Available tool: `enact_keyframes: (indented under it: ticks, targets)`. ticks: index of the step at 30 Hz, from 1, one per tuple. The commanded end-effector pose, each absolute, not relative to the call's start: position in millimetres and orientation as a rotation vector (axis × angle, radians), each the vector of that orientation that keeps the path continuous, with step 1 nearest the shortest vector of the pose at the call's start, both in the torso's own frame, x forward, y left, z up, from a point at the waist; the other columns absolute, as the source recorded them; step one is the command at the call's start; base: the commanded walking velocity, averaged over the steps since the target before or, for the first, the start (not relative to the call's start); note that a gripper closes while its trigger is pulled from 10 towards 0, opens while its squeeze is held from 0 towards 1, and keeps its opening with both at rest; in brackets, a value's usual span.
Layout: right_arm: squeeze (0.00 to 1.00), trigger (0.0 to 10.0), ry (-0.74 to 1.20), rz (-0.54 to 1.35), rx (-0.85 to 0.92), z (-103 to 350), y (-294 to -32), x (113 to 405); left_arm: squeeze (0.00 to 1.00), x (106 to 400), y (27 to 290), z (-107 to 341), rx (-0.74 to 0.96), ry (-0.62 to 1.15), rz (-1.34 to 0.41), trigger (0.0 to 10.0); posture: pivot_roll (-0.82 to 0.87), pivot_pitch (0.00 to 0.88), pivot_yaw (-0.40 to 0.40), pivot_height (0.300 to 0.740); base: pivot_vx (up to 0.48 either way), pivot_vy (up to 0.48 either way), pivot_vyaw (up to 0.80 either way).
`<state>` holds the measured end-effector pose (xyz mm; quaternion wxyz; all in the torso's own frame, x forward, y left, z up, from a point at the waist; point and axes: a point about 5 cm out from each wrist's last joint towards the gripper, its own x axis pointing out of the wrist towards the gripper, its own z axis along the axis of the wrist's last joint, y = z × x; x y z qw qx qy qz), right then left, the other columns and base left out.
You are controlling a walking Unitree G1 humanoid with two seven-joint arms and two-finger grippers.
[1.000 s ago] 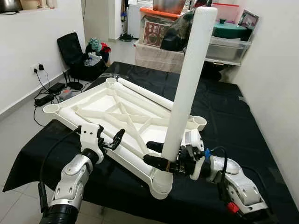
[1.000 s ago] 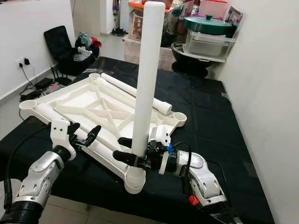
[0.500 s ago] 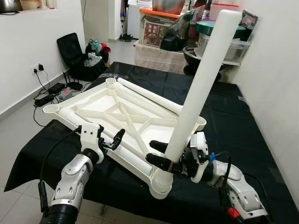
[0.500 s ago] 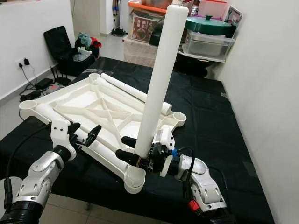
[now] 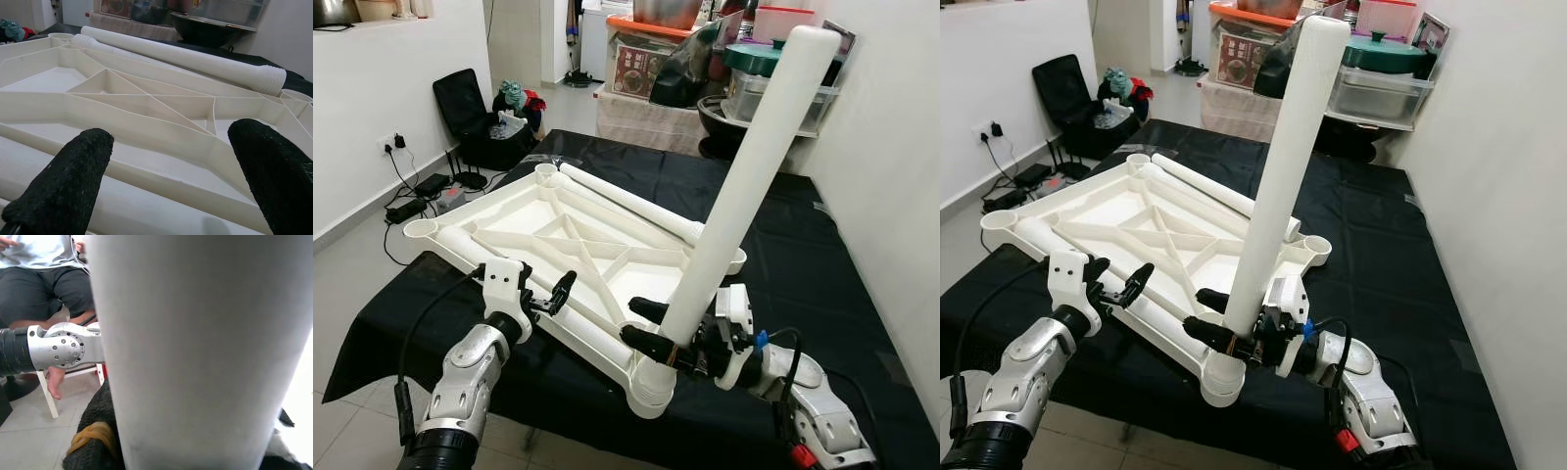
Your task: Building children table
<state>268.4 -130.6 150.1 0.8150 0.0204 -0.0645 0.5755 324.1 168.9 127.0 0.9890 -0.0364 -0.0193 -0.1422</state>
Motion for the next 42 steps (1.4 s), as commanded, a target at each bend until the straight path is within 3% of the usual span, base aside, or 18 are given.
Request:
enact_keyframes:
  ticks: [1,23,34,42]
  targets:
    - [0.0,10.0,-0.033,1.249,0.036,130,-128,263,0.0,324,167,123,-0.084,-0.015,-0.289,10.0,0.07,0.0,-0.112,0.74,0.0,0.0,0.0]
    - [0.0,10.0,0.062,1.11,-0.05,117,-135,273,0.0,326,165,121,-0.085,-0.011,-0.299,10.0,0.06,0.0,-0.102,0.74,0.0,0.0,0.0]
    - [0.0,10.0,0.178,1.299,-0.064,113,-134,261,0.0,324,161,119,-0.094,-0.008,-0.301,10.0,0.06,0.0,-0.116,0.74,0.0,0.0,0.0]
    - [0.0,10.0,0.237,1.362,-0.082,119,-130,268,0.0,323,161,118,-0.098,-0.008,-0.291,10.0,0.07,0.0,-0.13,0.74,0.0,0.0,0.0]
